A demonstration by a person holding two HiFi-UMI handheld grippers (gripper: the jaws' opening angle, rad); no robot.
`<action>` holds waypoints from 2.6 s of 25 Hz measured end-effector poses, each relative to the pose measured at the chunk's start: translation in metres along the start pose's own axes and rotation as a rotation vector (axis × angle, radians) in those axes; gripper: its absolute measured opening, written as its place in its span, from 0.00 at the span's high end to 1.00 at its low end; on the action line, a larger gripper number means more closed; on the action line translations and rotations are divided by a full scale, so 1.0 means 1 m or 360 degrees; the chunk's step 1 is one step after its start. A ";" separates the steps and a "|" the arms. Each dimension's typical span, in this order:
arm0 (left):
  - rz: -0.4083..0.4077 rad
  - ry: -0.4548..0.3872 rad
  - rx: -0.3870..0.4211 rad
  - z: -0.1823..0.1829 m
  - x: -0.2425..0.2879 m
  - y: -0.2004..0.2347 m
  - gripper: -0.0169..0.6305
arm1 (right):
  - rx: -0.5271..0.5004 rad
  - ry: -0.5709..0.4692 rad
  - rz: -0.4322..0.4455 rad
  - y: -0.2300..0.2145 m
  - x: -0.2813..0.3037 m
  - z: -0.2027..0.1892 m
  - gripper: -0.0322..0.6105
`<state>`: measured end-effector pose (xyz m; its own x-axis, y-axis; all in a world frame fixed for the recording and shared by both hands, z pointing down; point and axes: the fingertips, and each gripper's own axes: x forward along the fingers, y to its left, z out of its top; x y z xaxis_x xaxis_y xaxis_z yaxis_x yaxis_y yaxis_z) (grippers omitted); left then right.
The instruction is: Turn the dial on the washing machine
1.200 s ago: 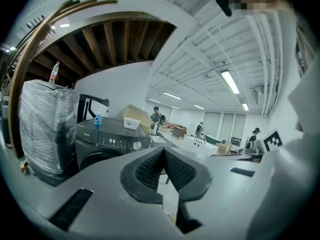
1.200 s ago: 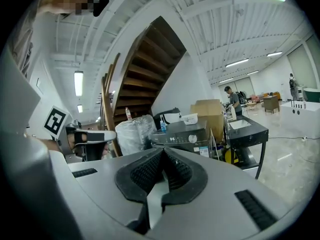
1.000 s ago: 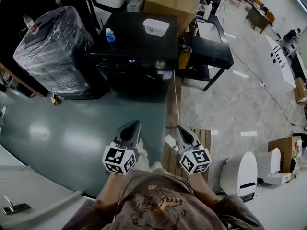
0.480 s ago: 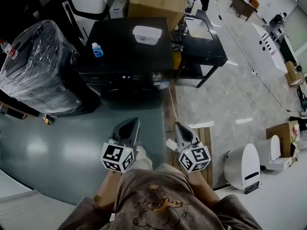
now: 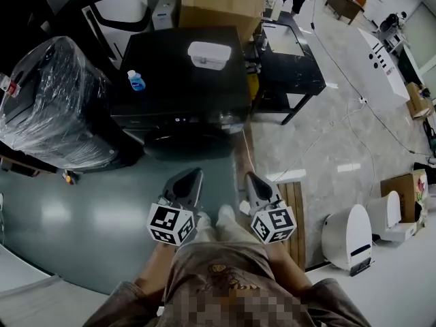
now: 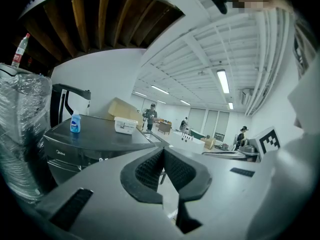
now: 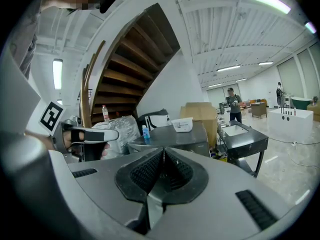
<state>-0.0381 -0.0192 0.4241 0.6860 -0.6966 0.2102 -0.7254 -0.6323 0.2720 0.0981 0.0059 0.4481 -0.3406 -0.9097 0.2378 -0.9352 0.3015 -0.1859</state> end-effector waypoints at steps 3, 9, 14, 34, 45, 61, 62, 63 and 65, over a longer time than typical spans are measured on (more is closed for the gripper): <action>0.0021 0.0007 -0.0010 0.003 0.007 0.005 0.97 | -0.0007 0.0010 0.0030 -0.002 0.012 0.003 0.95; 0.0061 -0.0005 -0.0021 0.010 0.023 0.012 0.97 | -0.0022 0.0035 0.0071 -0.015 0.036 0.010 0.88; 0.0085 -0.0007 -0.0039 0.010 0.031 0.018 0.97 | 0.0024 0.0078 0.0114 -0.020 0.059 0.004 0.65; 0.0102 0.0042 -0.0149 -0.008 0.066 0.054 0.97 | -0.0083 0.0394 -0.0016 -0.080 0.195 -0.068 0.55; 0.0135 0.0081 -0.0184 -0.018 0.067 0.073 0.97 | -0.0124 0.0501 -0.0087 -0.098 0.261 -0.096 0.55; 0.0160 0.0121 -0.0193 -0.024 0.069 0.083 0.97 | 0.0003 0.0533 -0.0239 -0.112 0.275 -0.105 0.56; 0.0159 0.0124 -0.0192 -0.024 0.069 0.083 0.97 | 0.0014 0.0533 -0.0237 -0.112 0.275 -0.105 0.56; 0.0160 0.0126 -0.0190 -0.025 0.070 0.083 0.97 | 0.0034 0.0530 -0.0235 -0.112 0.275 -0.105 0.56; 0.0163 0.0130 -0.0186 -0.026 0.070 0.083 0.97 | 0.0101 0.0513 -0.0228 -0.112 0.275 -0.104 0.56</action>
<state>-0.0486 -0.1121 0.4858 0.6147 -0.7225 0.3165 -0.7834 -0.5126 0.3514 0.0988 -0.2486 0.6339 -0.2293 -0.8014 0.5525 -0.9712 0.1501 -0.1853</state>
